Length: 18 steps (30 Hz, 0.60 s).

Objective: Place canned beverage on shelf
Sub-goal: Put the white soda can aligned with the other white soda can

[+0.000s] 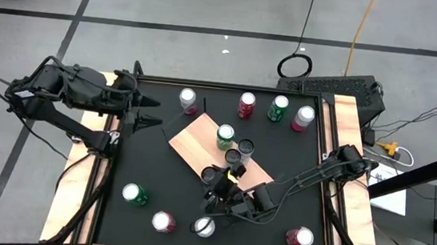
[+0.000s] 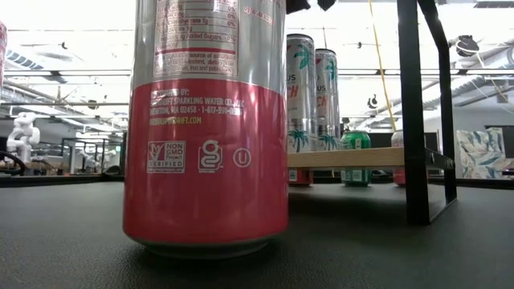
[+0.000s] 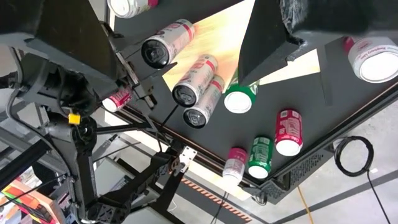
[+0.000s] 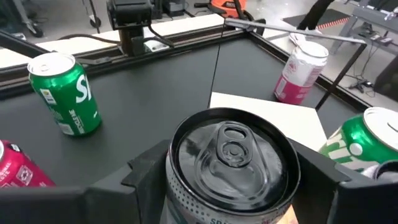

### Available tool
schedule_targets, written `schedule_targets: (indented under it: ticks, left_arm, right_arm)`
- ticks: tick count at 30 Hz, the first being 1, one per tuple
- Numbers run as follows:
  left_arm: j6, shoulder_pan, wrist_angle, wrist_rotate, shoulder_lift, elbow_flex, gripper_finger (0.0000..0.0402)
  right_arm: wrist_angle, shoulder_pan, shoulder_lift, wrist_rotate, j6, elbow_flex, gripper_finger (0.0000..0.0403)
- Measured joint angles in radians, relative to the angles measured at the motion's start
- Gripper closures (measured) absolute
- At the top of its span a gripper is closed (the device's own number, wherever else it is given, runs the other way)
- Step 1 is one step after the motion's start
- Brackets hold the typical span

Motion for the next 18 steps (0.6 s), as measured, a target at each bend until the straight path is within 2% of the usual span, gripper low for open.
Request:
schedule_targets:
  ticks: [8,18]
  left_arm:
    - [-0.025,0.000,-0.001,0.001,0.012,0.000,0.0069]
    - [-0.025,0.000,-0.001,0.001,0.033,-0.001,0.0069]
  right_arm:
    - [0.026,-0.013,-0.002,0.001,-0.055,-0.016,0.0167]
    - [-0.007,-0.017,-0.002,-0.002,-0.051,-0.015,0.0167]
